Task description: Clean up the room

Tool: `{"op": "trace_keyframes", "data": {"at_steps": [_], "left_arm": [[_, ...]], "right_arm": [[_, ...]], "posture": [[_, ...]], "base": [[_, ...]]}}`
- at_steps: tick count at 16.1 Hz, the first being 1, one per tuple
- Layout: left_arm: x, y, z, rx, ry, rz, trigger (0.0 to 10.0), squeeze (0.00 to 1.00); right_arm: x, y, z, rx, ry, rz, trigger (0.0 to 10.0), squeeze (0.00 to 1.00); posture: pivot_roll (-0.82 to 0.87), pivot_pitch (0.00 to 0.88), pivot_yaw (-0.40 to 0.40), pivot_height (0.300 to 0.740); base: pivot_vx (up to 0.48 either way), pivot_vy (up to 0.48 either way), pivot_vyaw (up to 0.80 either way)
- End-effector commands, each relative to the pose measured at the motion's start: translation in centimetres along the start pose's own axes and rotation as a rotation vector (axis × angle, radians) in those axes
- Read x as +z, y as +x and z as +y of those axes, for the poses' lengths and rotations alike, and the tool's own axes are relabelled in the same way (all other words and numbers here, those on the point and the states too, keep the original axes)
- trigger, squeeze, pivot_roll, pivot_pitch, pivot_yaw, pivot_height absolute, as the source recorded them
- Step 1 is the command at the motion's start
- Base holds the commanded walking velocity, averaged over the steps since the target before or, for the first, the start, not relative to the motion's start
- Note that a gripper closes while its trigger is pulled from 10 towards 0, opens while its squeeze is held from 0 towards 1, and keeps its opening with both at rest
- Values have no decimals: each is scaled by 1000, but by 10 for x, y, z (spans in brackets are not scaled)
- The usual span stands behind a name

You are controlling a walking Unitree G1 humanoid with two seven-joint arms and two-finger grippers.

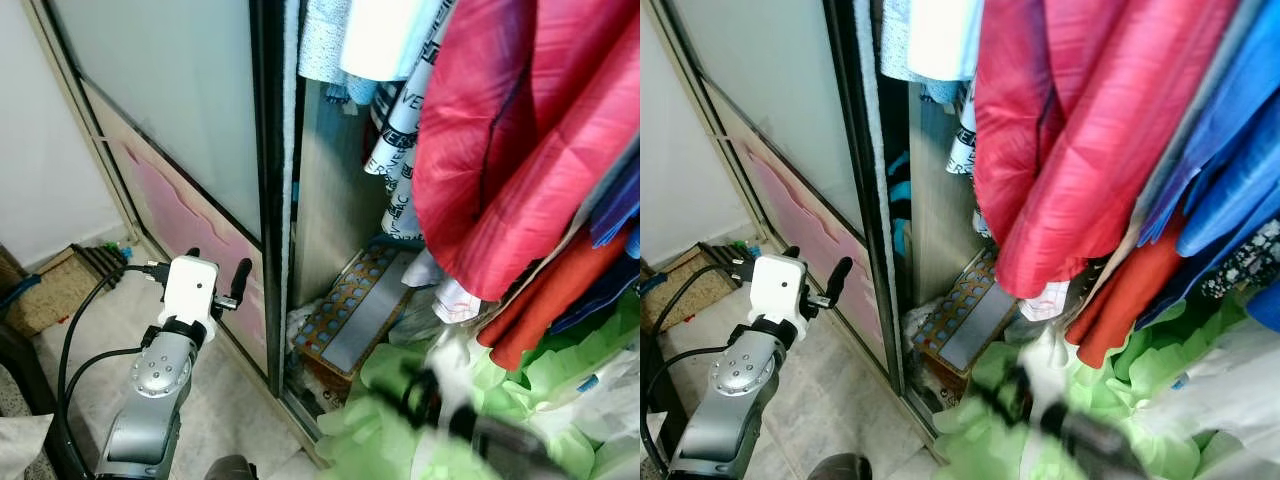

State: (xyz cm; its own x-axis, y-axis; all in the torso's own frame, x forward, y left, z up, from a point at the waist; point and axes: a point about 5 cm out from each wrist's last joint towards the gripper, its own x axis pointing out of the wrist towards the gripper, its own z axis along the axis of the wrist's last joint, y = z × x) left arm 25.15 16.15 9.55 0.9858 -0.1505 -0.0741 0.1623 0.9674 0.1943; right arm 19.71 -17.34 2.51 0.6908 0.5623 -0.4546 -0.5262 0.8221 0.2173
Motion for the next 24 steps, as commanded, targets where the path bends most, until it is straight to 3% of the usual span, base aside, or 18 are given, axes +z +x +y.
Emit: {"op": "trace_keyframes", "data": {"at_steps": [1, 2, 3, 7, 11, 13, 17, 21, 24], "left_arm": [[-1, 0, 2, 16, 13, 8, 10000, 0], [-3, -1, 3, 26, 15, 18, 10000, 0], [-5, -2, 5, 39, 18, 32, 10000, 0], [-7, 4, 12, 92, 38, 57, 10000, 0], [-9, 3, 12, 103, 33, 68, 10000, 0], [-9, -3, 15, 124, -12, 70, 10000, 0], [-13, -7, 23, 180, 42, 107, 10000, 0], [-12, -7, 22, 152, -6, 101, 10000, 0], [-12, -8, 19, 158, -44, 106, 10000, 0]], "right_arm": [[33, 9, -6, -81, -89, -116, 10000, 0], [50, 17, -6, -132, -120, -188, 10000, 0], [68, 23, -3, -179, -87, -273, 10000, 0], [90, 27, 3, -217, -115, -391, 10000, 0], [94, 27, 6, -216, -123, -410, 10000, 0], [91, 26, 7, -222, -111, -413, 10000, 0], [88, 25, 6, -226, -102, -407, 10000, 0], [87, 25, 5, -222, -91, -406, 10000, 0], [85, 26, 3, -222, -72, -403, 10000, 0]], "posture": [[-26, 0, -73, 740], [-26, 0, -73, 740], [-10, 0, -72, 740], [-9, 0, -73, 740], [-11, 0, -73, 740], [-4, 0, -74, 740], [-4, 0, -66, 740], [-4, 0, -71, 740], [6, 0, -76, 740]], "base": [[0, 0, 0], [0, 0, 0], [0, 0, 0], [0, 0, 0], [0, 0, 600], [0, 0, 800], [0, 0, 800], [0, 0, 734], [0, 0, 0]]}}
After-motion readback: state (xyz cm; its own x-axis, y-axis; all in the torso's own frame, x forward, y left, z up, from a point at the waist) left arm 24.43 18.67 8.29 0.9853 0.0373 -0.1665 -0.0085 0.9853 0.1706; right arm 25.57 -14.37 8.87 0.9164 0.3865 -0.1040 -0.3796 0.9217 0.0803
